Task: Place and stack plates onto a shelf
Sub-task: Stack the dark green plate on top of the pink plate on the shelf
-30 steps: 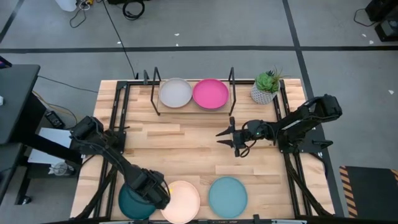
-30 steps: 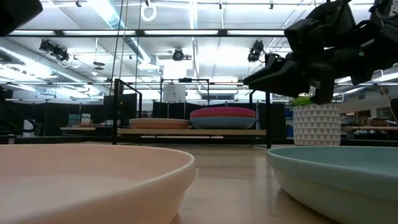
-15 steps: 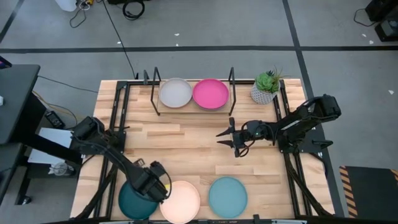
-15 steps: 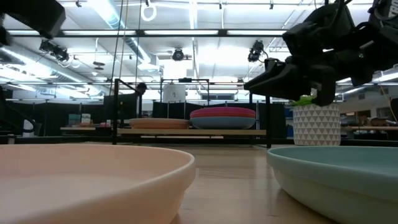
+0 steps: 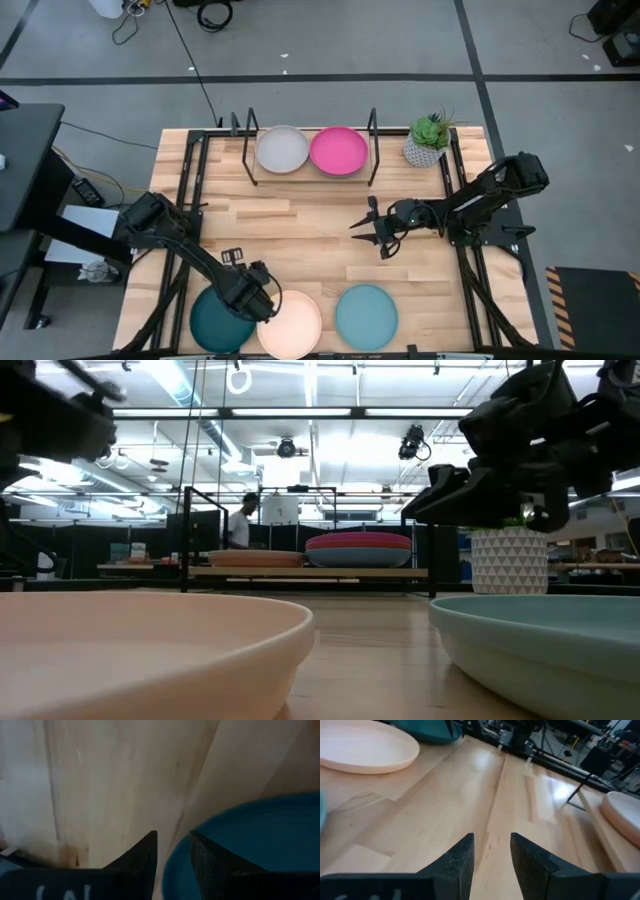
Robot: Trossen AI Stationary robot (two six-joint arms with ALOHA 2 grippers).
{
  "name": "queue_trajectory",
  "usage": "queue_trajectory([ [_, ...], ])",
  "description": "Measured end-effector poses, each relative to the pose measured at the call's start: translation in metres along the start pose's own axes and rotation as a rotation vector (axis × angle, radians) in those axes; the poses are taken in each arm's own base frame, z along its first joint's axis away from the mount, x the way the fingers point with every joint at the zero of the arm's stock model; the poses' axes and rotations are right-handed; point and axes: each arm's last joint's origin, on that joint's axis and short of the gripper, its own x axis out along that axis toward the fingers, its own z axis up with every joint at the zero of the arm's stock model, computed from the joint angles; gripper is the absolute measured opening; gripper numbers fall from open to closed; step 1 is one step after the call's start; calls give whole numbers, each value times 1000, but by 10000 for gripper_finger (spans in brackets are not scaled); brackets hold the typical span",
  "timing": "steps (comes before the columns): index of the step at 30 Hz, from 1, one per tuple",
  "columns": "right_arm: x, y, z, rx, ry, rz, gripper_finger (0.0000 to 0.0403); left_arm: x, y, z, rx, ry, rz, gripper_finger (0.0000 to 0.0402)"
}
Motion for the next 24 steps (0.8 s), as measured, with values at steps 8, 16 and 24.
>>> queue_trajectory([
  [8,0,7,1,7,22,-10,133,2,4,-4,39,12,-24,117],
  [16,0,8,1,4,29,-23,133,-27,18,-10,-54,-59,-125,116],
  [24,0,8,1,-6,29,-16,133,-19,17,-13,-72,-89,-176,116],
])
